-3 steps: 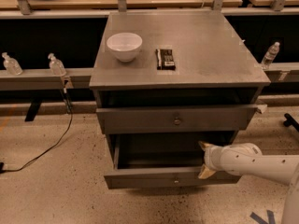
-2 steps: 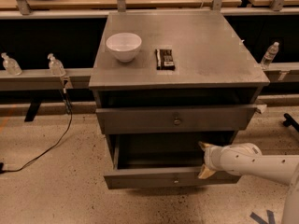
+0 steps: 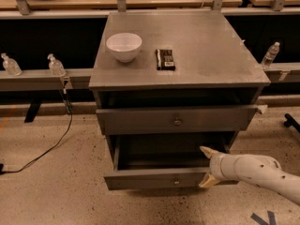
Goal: Close middle drawer
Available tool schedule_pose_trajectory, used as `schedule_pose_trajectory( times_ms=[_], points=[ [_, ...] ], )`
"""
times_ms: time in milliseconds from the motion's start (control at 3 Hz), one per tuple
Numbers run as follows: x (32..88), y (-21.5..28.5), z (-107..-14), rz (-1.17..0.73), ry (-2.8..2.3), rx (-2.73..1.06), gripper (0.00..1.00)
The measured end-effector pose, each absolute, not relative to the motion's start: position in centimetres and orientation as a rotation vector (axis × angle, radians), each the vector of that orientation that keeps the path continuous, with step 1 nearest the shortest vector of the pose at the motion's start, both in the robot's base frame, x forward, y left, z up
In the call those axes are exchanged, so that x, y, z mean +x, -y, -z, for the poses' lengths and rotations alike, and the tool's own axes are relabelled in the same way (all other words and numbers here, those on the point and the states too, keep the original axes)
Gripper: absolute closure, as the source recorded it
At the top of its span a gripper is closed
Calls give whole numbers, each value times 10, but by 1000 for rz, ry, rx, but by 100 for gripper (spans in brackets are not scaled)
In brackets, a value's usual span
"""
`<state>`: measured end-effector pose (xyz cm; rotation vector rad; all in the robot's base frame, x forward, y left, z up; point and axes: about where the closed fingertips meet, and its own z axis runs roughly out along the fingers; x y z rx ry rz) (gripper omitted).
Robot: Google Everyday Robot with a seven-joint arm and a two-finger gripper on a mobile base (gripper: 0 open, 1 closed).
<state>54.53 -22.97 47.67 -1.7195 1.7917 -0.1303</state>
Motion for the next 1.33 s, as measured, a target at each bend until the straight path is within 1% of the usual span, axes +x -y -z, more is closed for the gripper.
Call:
schedule_pose_trajectory(
  times_ms=[333, 667, 1000, 1333],
  points=[
    [504, 236, -495, -39, -1768, -1638, 43],
    [488, 256, -495, -184, -1713, -1469, 66],
    [477, 276, -475, -244, -1611, -1345, 90],
    [461, 270, -435, -294, -1572, -1239, 100]
  ],
)
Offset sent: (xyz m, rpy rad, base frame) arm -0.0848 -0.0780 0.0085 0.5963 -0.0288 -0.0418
